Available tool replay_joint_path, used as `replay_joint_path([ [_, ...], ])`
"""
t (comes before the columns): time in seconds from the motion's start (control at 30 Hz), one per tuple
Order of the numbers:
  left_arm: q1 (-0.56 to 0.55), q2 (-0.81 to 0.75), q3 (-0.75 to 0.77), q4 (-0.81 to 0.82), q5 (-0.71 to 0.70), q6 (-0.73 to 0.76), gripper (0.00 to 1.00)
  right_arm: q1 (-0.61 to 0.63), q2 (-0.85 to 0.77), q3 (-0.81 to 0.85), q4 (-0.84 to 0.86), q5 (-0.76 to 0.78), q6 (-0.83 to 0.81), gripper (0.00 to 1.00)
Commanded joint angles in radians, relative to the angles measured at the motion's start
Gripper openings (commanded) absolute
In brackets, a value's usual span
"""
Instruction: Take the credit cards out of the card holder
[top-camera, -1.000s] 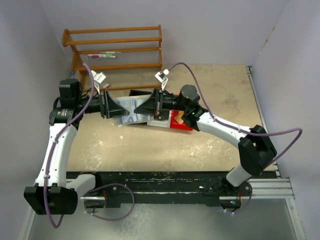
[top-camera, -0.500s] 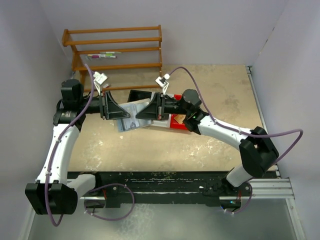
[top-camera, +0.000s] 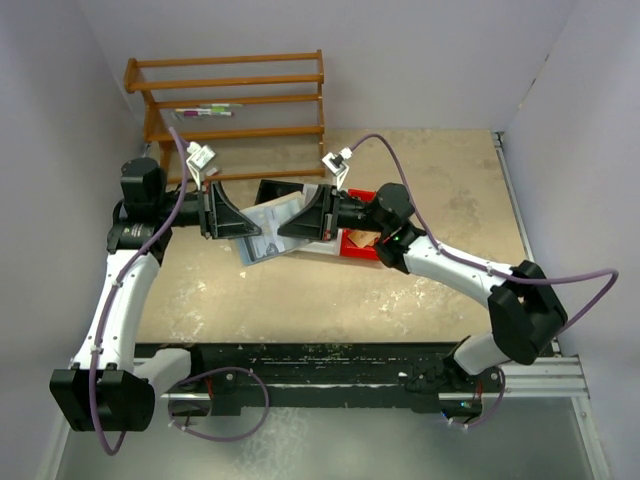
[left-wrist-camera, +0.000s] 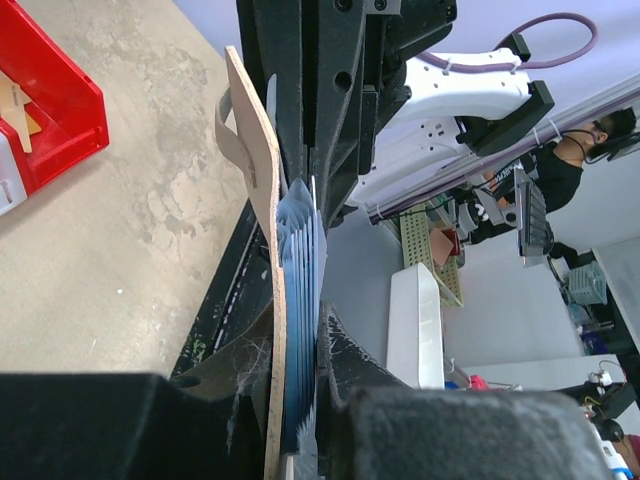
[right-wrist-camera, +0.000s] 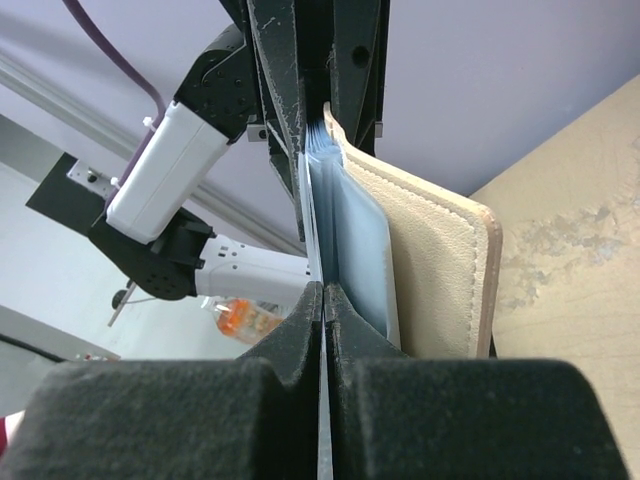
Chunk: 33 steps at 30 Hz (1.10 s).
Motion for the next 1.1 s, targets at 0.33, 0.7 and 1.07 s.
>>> replay_joint_path([
  [0.33, 0.003, -0.015, 0.035, -0.006, 0.033, 0.009, 0.13, 0.027, 0.029, 0.085, 0.062, 0.009, 0.002, 0.32],
  [0.7, 0.003, 0.008, 0.075, -0.123, 0.032, 0.105, 0.19, 0.034, 0.057, 0.089, 0.086, -0.046, 0.042, 0.03],
  [1.07, 0.003, 0.020, 0.089, -0.135, 0.046, 0.124, 0.20, -0.051, -0.042, -0.013, 0.075, -0.072, 0.036, 0.00],
])
